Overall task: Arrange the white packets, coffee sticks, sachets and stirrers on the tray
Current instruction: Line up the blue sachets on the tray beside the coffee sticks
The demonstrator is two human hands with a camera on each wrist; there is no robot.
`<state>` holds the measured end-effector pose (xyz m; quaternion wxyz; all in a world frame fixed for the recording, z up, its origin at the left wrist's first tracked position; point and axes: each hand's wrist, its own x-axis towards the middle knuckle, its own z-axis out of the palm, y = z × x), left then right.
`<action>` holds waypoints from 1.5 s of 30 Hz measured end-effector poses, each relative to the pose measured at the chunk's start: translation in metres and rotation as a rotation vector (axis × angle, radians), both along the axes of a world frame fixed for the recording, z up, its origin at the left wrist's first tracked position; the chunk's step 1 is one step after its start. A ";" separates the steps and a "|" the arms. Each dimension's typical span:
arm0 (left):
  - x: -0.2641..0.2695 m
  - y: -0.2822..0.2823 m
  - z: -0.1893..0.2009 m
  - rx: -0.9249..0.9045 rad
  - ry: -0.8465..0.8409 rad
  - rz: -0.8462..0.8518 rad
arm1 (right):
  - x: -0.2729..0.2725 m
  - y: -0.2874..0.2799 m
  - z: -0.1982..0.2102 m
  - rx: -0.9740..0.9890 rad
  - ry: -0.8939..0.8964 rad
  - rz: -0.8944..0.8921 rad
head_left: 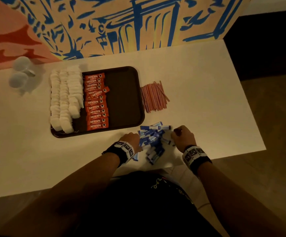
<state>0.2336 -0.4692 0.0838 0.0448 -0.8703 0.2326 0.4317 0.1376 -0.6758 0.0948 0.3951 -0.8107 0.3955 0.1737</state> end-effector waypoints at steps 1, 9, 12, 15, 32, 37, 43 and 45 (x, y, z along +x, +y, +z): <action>0.000 0.002 0.000 -0.004 -0.008 0.004 | -0.002 0.001 0.001 0.010 -0.030 0.073; -0.005 0.012 0.006 -0.022 -0.051 -0.033 | -0.001 0.030 0.000 -0.153 0.087 1.088; -0.009 0.015 0.008 -0.011 -0.075 -0.065 | 0.003 0.041 -0.006 -0.221 0.107 1.312; -0.011 0.019 0.009 0.001 -0.084 -0.071 | 0.009 0.045 -0.009 -0.247 0.119 1.371; 0.001 0.042 0.025 -0.011 -0.128 0.011 | 0.014 0.054 -0.009 -0.230 -0.069 1.253; 0.016 0.050 0.047 -0.178 -0.108 0.150 | 0.024 0.055 0.019 -0.013 -0.132 0.854; 0.041 0.061 0.102 -0.552 0.013 0.481 | 0.046 0.062 0.051 0.242 -0.335 0.540; 0.046 0.061 0.126 -0.712 0.135 0.588 | 0.061 0.067 0.058 0.372 -0.386 0.457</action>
